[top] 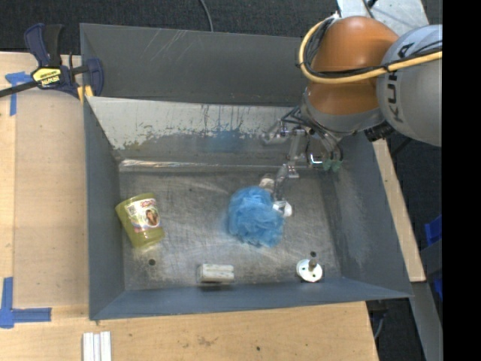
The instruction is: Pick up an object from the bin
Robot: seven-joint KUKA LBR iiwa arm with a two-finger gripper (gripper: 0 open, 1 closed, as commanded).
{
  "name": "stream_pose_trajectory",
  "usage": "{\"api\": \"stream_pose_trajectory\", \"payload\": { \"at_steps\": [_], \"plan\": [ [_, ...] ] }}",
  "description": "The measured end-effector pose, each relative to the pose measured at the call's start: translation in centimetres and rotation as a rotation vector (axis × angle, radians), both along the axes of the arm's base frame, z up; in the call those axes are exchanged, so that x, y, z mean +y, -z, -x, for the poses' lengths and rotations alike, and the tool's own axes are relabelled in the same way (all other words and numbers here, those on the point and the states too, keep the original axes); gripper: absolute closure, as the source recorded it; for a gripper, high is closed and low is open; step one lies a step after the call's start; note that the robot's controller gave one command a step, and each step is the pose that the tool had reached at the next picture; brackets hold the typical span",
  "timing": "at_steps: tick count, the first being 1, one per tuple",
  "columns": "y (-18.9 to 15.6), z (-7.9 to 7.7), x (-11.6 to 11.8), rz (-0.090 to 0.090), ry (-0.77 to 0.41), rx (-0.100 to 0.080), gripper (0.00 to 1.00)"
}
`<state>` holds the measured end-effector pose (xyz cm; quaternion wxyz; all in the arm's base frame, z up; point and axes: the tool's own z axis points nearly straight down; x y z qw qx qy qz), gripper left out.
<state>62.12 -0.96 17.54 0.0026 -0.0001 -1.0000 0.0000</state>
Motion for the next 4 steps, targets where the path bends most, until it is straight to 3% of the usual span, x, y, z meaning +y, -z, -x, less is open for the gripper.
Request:
{"api": "stream_pose_trajectory", "payload": {
  "at_steps": [1, 2, 3, 4],
  "plan": [
    [-0.5, -0.2, 0.0, 0.000, 0.000, -0.009, 0.00],
    [5.8, 2.0, 2.0, 0.000, 0.214, -0.010, 1.00],
    [5.8, 2.0, 2.0, 0.001, 0.214, -0.010, 0.00],
    [5.9, 2.1, 2.0, 0.001, 0.213, -0.008, 1.00]
  ]
}}
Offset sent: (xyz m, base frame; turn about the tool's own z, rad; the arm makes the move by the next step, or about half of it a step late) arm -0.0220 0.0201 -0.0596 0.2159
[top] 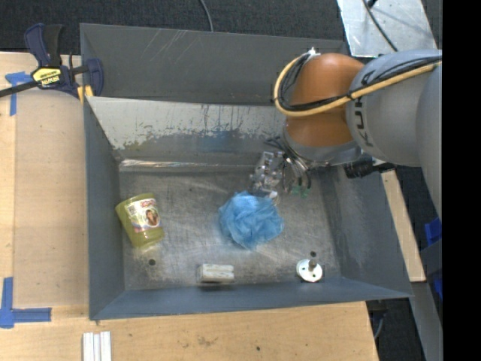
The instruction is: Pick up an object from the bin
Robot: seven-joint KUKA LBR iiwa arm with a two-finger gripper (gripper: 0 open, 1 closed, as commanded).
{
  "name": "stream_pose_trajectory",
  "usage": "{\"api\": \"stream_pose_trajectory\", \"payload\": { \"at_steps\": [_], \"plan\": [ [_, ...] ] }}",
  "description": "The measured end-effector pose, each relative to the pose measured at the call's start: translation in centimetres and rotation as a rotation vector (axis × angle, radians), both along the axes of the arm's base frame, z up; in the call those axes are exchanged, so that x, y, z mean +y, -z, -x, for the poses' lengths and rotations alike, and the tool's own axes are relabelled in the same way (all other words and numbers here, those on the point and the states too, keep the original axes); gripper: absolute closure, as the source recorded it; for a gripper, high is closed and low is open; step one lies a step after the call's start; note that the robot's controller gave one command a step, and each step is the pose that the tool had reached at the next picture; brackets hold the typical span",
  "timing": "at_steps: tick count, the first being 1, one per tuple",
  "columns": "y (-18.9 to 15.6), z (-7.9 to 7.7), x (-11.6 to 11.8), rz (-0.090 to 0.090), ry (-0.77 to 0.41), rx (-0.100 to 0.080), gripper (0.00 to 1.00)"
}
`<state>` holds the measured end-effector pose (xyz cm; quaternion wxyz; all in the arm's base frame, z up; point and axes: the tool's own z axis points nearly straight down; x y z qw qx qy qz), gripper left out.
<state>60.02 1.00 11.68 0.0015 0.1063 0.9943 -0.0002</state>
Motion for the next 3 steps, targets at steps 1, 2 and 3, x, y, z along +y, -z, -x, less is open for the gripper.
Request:
{"api": "stream_pose_trajectory", "payload": {
  "at_steps": [1, 2, 3],
  "plan": [
    [0.0, 0.0, 0.0, 0.000, 0.000, 0.000, 0.00],
    [0.0, 0.0, 0.0, 0.000, -0.001, 0.000, 0.00],
    [1.6, -0.8, -5.3, -0.001, -0.035, -0.005, 0.00]
  ]
}}
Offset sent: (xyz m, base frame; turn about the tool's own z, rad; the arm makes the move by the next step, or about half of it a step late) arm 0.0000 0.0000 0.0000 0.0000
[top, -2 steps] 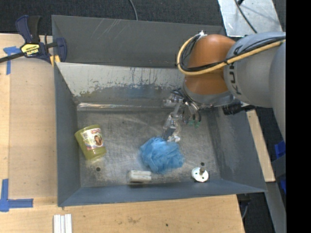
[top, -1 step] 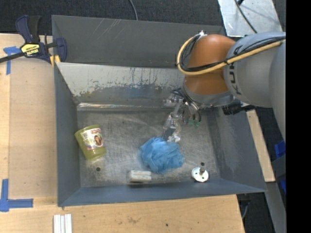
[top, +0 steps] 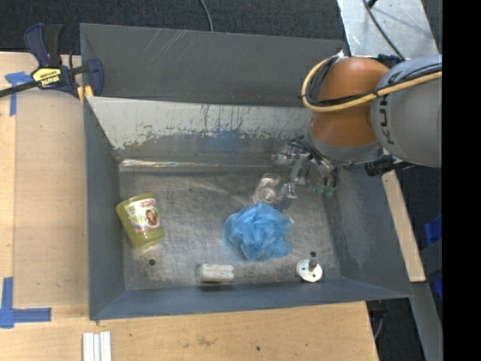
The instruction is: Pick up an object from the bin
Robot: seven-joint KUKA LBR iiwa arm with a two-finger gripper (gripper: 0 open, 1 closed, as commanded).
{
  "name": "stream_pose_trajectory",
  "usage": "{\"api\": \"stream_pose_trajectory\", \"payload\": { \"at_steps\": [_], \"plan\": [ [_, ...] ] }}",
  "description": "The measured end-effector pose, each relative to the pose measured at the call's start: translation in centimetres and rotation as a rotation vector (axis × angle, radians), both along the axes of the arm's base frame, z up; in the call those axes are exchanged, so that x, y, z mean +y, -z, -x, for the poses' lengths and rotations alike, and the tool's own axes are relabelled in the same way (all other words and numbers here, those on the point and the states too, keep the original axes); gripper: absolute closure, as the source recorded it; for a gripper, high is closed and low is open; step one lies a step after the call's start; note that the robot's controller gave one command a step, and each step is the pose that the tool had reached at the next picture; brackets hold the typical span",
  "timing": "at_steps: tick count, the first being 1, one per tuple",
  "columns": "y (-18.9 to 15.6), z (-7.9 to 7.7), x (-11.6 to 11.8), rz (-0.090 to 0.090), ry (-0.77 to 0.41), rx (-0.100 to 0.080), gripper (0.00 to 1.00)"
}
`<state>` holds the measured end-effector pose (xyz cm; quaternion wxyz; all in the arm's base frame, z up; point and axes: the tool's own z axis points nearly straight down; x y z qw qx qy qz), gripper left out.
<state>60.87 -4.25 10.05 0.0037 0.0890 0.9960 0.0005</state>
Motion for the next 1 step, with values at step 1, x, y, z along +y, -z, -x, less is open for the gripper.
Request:
{"api": "stream_pose_trajectory", "payload": {
  "at_steps": [1],
  "plan": [
    [1.46, 1.82, -2.11, 0.001, -0.060, 0.005, 1.00]
  ]
}}
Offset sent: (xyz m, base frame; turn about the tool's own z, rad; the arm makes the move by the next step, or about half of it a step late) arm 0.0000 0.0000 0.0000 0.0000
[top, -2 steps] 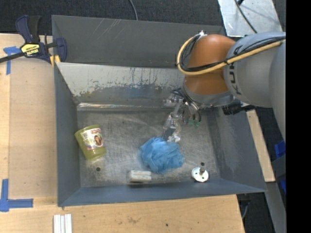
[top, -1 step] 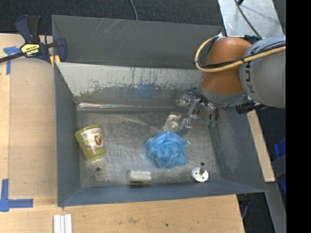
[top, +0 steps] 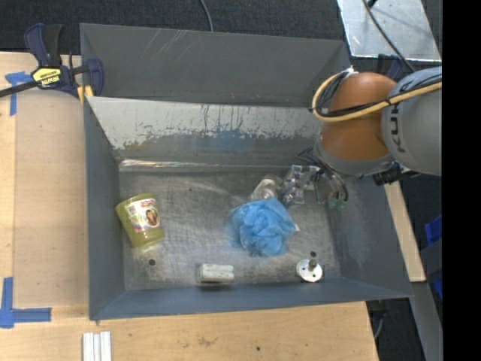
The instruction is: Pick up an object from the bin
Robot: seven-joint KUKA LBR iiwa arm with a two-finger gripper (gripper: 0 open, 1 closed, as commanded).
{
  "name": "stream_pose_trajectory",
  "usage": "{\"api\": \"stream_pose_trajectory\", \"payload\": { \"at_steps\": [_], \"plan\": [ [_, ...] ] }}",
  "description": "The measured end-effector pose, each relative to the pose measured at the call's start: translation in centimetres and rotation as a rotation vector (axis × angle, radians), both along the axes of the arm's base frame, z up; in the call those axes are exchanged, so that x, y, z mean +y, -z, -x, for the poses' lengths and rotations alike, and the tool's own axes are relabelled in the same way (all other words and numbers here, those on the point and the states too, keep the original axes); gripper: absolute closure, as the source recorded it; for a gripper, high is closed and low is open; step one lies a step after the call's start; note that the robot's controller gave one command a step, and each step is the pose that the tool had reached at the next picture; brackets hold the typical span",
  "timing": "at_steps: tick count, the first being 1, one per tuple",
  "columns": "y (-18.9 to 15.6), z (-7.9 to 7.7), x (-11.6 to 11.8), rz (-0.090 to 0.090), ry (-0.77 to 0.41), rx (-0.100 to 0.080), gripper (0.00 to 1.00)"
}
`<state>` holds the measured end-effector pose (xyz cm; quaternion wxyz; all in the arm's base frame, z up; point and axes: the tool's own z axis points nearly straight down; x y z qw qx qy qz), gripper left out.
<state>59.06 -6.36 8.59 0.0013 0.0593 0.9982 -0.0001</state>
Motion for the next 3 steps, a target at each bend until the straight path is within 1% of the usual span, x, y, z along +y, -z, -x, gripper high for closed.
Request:
{"api": "stream_pose_trajectory", "payload": {
  "at_steps": [1, 2, 3],
  "plan": [
    [0.0, 0.0, 0.0, 0.000, 0.000, 0.000, 1.00],
    [-1.4, 1.4, -1.2, -0.001, -0.098, 0.005, 1.00],
    [-7.5, 2.5, -1.4, 0.000, -0.117, 0.005, 1.00]
  ]
}}
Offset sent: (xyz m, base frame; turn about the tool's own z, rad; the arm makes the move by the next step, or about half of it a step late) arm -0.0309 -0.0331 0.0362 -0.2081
